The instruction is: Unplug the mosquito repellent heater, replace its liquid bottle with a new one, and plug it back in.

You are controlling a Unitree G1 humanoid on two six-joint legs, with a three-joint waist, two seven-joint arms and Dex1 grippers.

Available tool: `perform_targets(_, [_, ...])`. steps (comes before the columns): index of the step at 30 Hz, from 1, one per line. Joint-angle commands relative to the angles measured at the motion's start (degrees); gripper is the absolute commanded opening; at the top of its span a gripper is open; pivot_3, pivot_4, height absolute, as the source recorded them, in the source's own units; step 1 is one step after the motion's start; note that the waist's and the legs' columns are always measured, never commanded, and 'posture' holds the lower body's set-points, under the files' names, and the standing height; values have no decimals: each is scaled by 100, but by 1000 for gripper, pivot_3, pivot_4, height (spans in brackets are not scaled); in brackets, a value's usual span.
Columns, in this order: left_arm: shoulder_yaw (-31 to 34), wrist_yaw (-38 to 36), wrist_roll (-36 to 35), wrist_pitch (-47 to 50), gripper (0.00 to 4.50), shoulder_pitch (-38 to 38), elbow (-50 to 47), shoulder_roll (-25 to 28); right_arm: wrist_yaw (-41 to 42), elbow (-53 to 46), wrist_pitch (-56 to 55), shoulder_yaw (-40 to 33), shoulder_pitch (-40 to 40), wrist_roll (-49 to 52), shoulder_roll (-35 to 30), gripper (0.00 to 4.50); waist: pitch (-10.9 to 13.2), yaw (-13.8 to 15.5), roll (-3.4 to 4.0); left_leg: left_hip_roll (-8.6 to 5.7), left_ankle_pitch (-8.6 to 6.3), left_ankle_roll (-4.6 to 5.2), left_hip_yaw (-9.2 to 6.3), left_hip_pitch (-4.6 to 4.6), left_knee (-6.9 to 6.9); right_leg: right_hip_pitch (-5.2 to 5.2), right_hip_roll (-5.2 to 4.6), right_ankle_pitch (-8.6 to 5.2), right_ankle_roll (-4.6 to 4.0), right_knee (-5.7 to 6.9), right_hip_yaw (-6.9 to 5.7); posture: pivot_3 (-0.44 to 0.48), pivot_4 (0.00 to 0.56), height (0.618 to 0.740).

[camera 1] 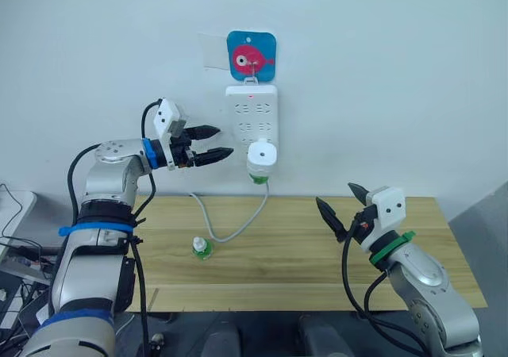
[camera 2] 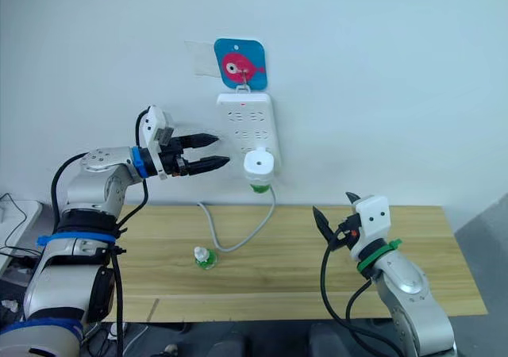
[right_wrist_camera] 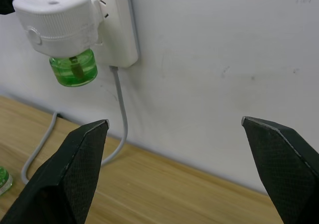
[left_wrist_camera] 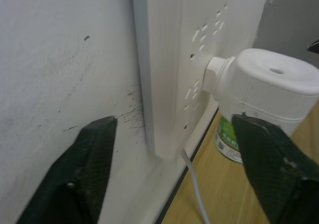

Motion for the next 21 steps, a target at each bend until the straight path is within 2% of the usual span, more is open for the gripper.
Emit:
perform_targets(1, [-44, 3, 198, -392, 3029, -400, 486, -153, -102, -362, 60, 81, -48, -23, 48, 4500, 39, -2, 1, 2, 0, 0, -15, -19, 18, -6, 0, 0, 0, 3, -19, 15, 177, 740])
perform_targets(11, [-59, 58, 570, -1147, 3029, -1019, 1716, -662, -184, -444, 123, 151, -62, -131, 46, 4500, 84, -4, 1, 0, 1, -1, -62, -32, 34, 9, 0, 0, 0, 6, -62, -17, 182, 740])
perform_targets(21, [-105, -684, 640, -1089, 3029, -1378, 2042, -1083, -199, -451, 318, 184, -361, -17, 162, 4500, 95, -25, -2, -5, 3, -3, -89, -46, 37, 14, -3, 0, -2, 3, -87, -29, 180, 740])
